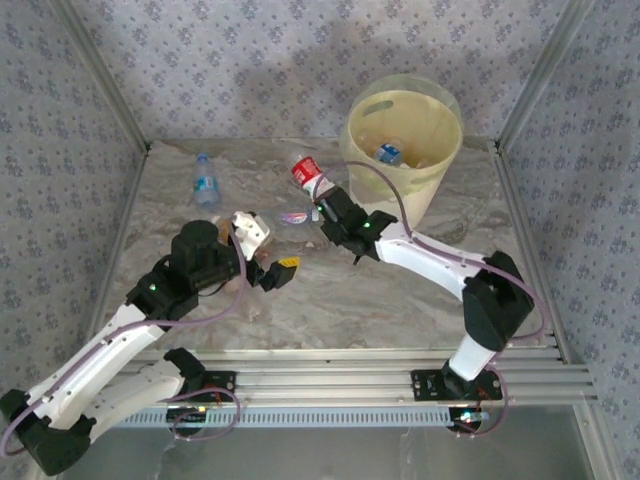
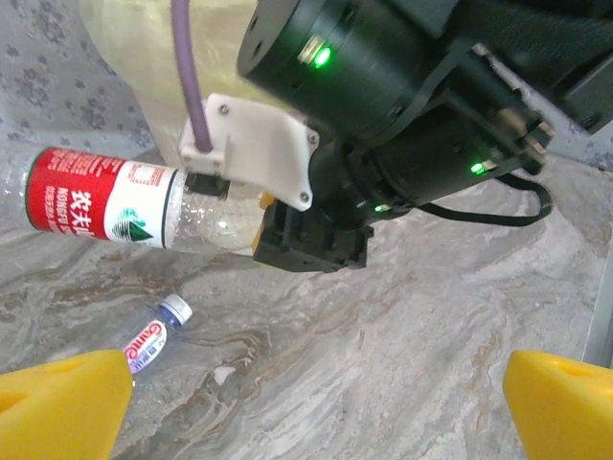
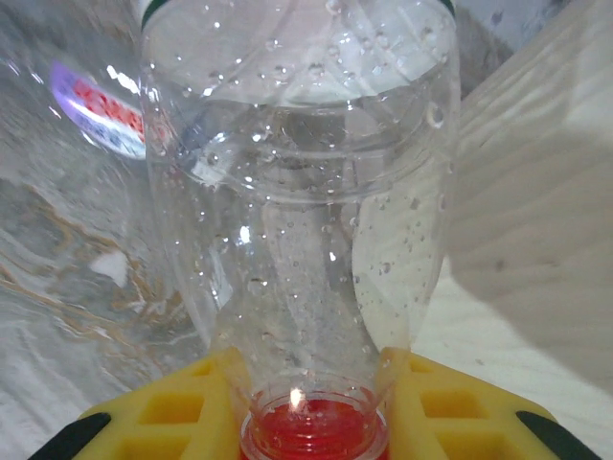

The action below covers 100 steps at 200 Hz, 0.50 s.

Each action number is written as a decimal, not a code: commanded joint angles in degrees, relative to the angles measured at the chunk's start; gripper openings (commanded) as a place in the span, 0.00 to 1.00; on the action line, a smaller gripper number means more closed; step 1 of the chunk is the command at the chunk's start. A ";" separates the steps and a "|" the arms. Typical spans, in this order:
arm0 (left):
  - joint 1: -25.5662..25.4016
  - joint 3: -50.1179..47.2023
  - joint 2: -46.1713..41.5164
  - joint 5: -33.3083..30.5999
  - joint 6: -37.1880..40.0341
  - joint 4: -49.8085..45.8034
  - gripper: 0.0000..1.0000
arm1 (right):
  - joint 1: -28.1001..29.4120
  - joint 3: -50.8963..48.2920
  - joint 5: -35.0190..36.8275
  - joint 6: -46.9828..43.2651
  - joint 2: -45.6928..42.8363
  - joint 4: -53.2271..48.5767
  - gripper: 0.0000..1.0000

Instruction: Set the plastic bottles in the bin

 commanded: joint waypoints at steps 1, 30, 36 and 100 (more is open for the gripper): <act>-0.30 -0.86 -1.63 -0.73 -1.42 3.91 1.00 | 0.58 2.86 -1.50 1.08 -4.08 -1.92 0.32; -0.27 -2.62 -3.82 -1.90 -2.97 6.81 1.00 | 0.60 4.24 -3.14 1.34 -8.38 -2.04 0.32; -0.23 -2.91 -4.27 -2.26 -3.19 7.29 0.99 | 0.51 4.53 -3.46 1.41 -9.11 -2.11 0.32; 0.04 -3.61 -5.20 -2.71 -3.72 8.33 1.00 | -5.82 9.94 -9.52 2.11 -14.87 -4.02 0.33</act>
